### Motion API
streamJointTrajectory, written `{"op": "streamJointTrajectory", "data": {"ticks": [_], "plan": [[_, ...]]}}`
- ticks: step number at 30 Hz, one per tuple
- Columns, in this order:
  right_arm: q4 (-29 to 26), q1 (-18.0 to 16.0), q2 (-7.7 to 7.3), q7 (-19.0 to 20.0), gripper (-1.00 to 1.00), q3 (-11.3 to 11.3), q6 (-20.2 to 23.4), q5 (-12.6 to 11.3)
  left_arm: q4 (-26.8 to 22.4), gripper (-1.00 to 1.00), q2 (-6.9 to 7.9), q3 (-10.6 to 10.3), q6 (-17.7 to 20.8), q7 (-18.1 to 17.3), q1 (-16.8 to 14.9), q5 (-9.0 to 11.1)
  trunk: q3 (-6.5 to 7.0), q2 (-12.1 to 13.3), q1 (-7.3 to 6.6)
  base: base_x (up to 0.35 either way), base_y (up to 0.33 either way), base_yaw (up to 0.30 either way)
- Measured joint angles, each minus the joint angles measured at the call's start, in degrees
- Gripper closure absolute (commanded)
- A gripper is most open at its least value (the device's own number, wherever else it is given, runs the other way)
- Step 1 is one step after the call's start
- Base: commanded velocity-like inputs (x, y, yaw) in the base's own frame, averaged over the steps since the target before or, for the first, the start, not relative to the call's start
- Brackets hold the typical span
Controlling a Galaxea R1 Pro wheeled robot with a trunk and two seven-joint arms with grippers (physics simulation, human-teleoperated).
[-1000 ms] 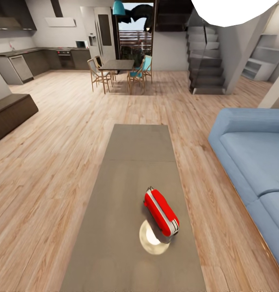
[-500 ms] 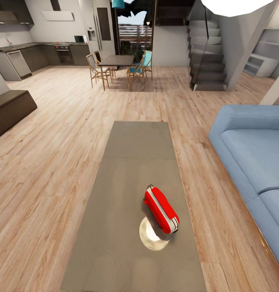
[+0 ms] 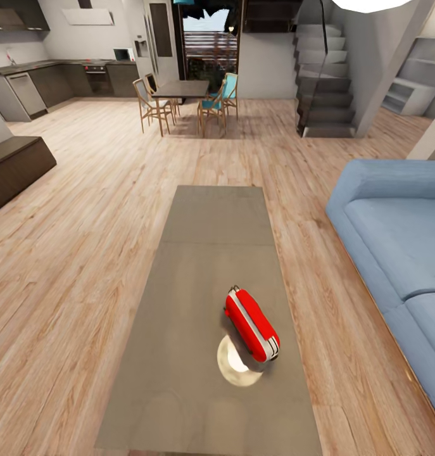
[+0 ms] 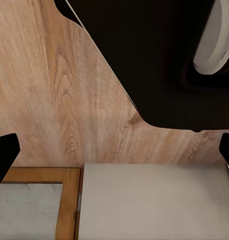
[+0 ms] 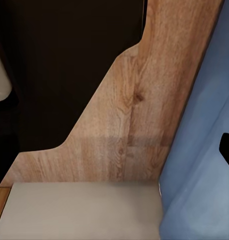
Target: Turn on the radio receiver that's on the table in the living room.
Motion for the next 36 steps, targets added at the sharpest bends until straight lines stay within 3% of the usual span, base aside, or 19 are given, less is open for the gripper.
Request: {"op": "streamJointTrajectory", "data": {"ticks": [26, 36], "plan": [[-0.05, 0.00, 0.28, -0.61, -1.00, 0.00, 0.35, 0.09, 0.00, -1.00, -0.08, 0.00, 0.00, -0.05, -0.01, 0.00, -0.05, 0.00, 0.00, 0.000, 0.000, 0.000], [-0.01, 0.00, 0.12, -0.62, -1.00, 0.20, 0.03, 0.36, 0.00, -1.00, -0.08, 0.00, 0.00, -0.05, -0.01, 0.00, -0.81, 0.00, 0.00, 0.000, 0.000, 0.000]]}}
